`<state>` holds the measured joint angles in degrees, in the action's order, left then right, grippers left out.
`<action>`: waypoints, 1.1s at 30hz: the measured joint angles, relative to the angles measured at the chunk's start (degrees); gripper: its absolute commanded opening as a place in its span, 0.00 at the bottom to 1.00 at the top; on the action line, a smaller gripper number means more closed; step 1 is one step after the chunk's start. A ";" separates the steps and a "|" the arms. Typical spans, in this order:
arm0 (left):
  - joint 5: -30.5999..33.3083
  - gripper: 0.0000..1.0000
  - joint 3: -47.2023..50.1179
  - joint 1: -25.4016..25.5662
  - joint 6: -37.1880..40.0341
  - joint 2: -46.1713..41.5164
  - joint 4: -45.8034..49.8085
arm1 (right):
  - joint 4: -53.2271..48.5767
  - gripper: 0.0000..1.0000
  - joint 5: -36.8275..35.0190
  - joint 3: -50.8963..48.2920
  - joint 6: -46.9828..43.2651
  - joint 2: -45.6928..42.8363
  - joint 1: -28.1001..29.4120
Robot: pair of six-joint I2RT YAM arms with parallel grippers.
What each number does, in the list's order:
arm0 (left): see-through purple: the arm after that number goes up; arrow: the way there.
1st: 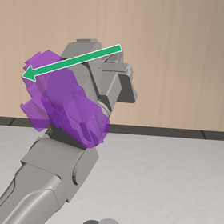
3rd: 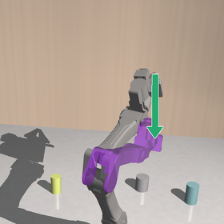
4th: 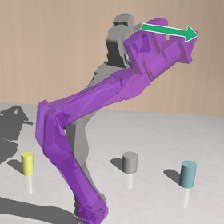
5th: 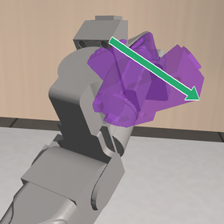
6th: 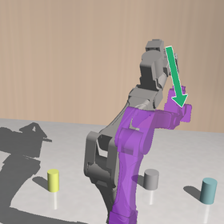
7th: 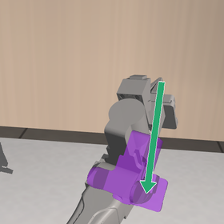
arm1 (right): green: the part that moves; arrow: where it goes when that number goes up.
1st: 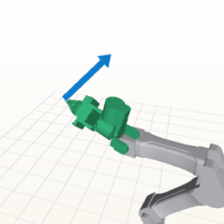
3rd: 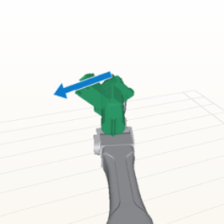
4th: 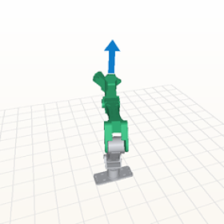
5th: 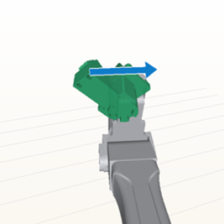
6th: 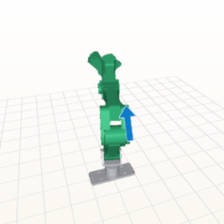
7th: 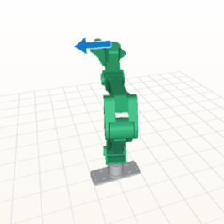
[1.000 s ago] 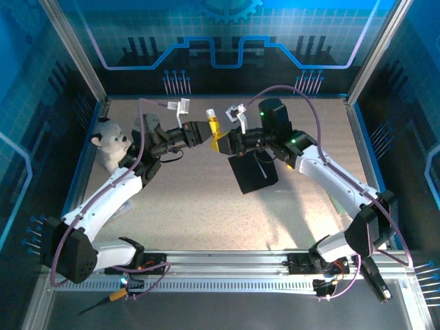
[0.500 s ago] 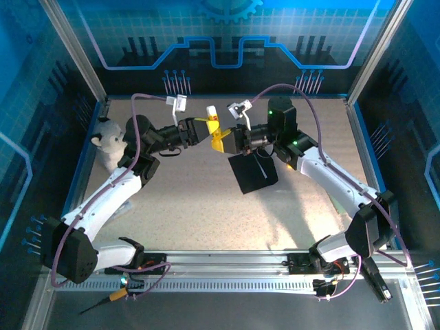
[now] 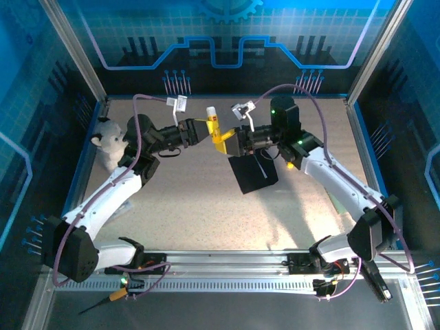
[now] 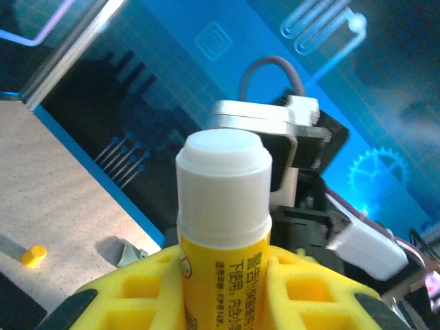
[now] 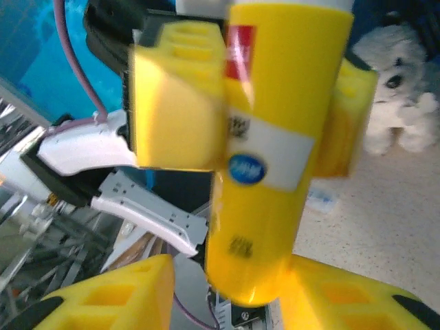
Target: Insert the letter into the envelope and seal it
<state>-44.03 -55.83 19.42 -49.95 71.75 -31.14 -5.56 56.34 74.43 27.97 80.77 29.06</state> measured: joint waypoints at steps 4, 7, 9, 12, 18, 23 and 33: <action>4.98 0.00 -0.94 -1.01 3.50 0.00 7.15 | -12.26 0.59 -6.16 4.50 -7.45 -2.14 -0.61; 8.37 0.00 -1.14 -1.20 5.09 0.00 10.64 | -19.19 0.60 -12.11 7.45 -11.28 -3.32 0.46; 9.70 0.00 -1.14 -1.20 5.33 0.00 11.82 | -22.84 0.60 -16.83 9.27 -13.03 -3.08 2.25; 10.97 0.00 -1.14 -1.11 5.29 0.00 12.07 | -26.49 0.60 -24.57 11.50 -14.16 -1.11 5.92; 12.39 0.00 -1.14 -0.07 5.27 0.00 12.07 | -30.12 0.59 -38.21 14.51 -14.32 6.05 10.51; 12.74 0.00 -1.14 0.37 5.27 -0.04 12.24 | -29.88 0.56 -43.06 14.62 -13.86 8.26 11.93; 12.81 0.00 -0.39 0.42 5.25 -0.17 12.46 | -26.73 0.50 -45.44 15.37 -13.11 8.28 12.31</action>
<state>-31.22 -56.23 19.84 -44.71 71.57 -18.68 -32.29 10.90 89.80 14.85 89.06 41.36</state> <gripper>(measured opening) 0.242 0.519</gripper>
